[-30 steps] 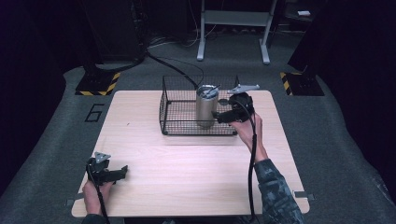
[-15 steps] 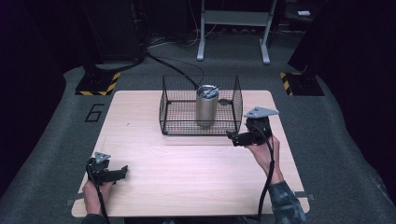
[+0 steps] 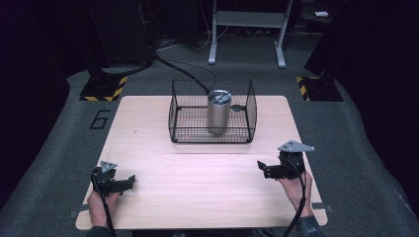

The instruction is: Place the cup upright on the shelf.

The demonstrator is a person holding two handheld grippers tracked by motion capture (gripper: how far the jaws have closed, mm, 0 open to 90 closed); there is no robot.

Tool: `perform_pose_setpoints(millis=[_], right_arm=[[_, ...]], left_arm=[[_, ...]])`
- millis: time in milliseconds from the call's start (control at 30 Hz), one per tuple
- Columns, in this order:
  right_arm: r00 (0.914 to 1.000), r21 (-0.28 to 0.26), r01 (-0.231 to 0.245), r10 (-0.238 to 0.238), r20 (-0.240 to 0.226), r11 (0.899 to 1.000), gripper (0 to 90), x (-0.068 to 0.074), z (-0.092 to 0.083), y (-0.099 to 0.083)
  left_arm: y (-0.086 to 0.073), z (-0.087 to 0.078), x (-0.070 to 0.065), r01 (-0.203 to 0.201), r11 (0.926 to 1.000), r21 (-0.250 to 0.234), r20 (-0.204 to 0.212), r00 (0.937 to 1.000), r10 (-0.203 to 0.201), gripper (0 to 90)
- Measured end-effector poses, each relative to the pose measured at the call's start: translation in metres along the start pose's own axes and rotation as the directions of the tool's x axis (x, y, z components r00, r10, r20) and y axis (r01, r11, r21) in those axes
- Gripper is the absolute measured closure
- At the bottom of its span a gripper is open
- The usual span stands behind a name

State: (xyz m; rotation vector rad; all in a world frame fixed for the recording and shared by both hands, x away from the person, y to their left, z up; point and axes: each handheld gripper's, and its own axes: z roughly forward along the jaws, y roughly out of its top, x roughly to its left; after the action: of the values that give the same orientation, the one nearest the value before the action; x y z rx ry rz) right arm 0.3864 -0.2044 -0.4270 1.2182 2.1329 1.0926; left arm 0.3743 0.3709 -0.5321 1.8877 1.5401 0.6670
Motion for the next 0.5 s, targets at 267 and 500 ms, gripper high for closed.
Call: perform_pose_setpoints(millis=[267, 500], right_arm=[[0.9958, 0.059, -0.067, 0.063, 0.067, 0.996, 0.0, -0.015, 0.007, -0.052], [0.9905, 0.097, -0.101, 0.091, 0.103, 0.99, 0.0, -0.026, 0.01, -0.084]], left_arm=[[0.0, 0.0, 0.0, 0.0, 1.0, 0.0, 0.0, 1.0, 0.0, 0.8], [0.0, 0.0, 0.0, 0.0, 1.0, -0.001, 0.0, 1.0, 0.0, 0.7]])
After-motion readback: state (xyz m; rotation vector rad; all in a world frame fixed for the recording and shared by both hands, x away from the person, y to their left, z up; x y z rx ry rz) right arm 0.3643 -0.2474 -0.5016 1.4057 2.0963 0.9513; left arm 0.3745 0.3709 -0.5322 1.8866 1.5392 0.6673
